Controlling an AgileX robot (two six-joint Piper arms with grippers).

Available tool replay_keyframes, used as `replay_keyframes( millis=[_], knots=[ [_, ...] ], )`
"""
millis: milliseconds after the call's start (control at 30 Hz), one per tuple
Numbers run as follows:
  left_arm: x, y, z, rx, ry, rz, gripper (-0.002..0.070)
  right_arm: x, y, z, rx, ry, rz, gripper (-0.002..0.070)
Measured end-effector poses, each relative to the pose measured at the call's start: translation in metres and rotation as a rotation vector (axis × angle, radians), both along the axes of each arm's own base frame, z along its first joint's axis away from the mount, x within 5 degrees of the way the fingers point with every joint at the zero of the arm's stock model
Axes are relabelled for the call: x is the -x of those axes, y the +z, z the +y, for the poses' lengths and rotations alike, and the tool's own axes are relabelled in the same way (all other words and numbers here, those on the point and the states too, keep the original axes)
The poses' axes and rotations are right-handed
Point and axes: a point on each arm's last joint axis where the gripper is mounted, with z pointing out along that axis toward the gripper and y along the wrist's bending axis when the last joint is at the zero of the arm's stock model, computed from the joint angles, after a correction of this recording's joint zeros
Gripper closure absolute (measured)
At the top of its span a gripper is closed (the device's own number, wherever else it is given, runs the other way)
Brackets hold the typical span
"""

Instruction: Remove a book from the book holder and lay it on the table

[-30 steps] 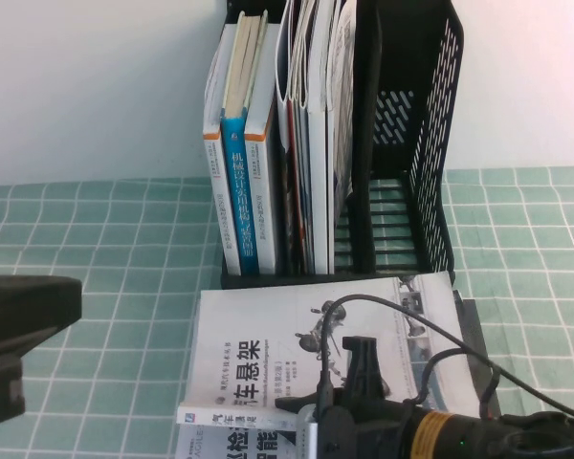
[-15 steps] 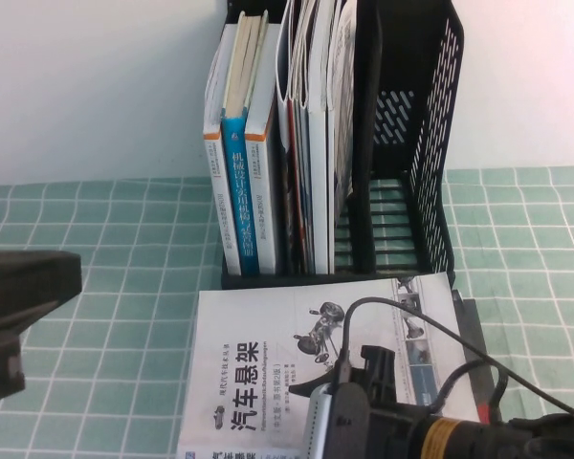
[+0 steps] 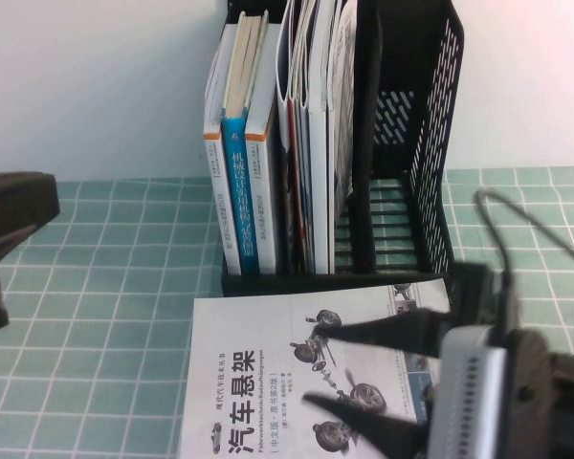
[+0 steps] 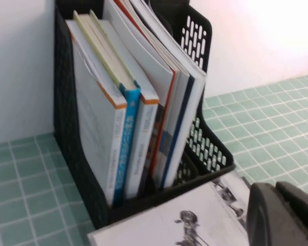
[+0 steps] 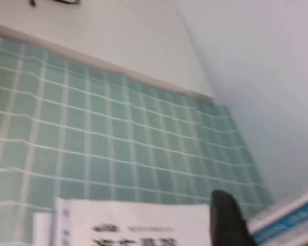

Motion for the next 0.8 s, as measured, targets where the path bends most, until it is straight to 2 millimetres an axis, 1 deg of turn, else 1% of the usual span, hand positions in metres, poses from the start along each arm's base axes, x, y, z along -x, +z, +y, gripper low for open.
replay_keyframes(
  millis=[33, 67, 133, 167, 267, 367, 433, 500, 567, 600, 700, 767, 800],
  knots=[
    [0.0, 0.0, 0.001, -0.009, 0.004, -0.011, 0.0678, 0.0, 0.011, -0.006, 0.012, -0.026, -0.037, 0.0357],
    [0.002, 0.002, 0.004, -0.019, 0.009, -0.033, 0.0678, 0.0, 0.022, -0.015, 0.042, -0.067, -0.075, 0.0433],
    [0.005, 0.004, 0.009, -0.043, 0.024, -0.084, 0.0678, -0.001, 0.04, -0.034, 0.117, -0.154, -0.126, 0.0559],
    [0.008, 0.003, 0.013, -0.054, 0.032, -0.113, 0.0678, 0.0, 0.048, -0.045, 0.161, -0.209, -0.132, 0.06],
    [0.015, -0.004, 0.022, -0.071, 0.048, -0.194, 0.0678, 0.004, 0.063, -0.081, 0.263, -0.362, -0.1, 0.0652],
    [0.023, -0.022, 0.028, -0.071, 0.045, -0.245, 0.0678, 0.015, 0.065, -0.115, 0.324, -0.497, 0.003, 0.0667],
    [0.028, -0.039, 0.03, -0.062, 0.034, -0.264, 0.0678, 0.024, 0.062, -0.136, 0.315, -0.569, 0.083, 0.067],
    [0.028, -0.062, 0.028, -0.061, 0.017, -0.273, 0.0678, 0.036, 0.055, -0.156, 0.274, -0.61, 0.151, 0.0671],
    [0.028, -0.085, 0.026, -0.058, -0.003, -0.285, 0.0678, 0.049, 0.042, -0.173, 0.207, -0.617, 0.214, 0.0672],
    [0.027, -0.096, 0.024, -0.057, -0.014, -0.292, 0.0678, 0.054, 0.035, -0.178, 0.171, -0.608, 0.234, 0.0672],
    [0.027, -0.127, 0.021, -0.05, -0.042, -0.307, 0.0678, 0.068, 0.006, -0.191, 0.06, -0.561, 0.28, 0.0673],
    [0.03, -0.143, 0.022, -0.035, -0.056, -0.328, 0.0678, 0.075, -0.014, -0.197, -0.009, -0.524, 0.285, 0.0673],
    [0.032, -0.149, 0.022, -0.024, -0.063, -0.343, 0.0678, 0.078, -0.021, -0.199, -0.046, -0.507, 0.282, 0.0673]
  ],
)
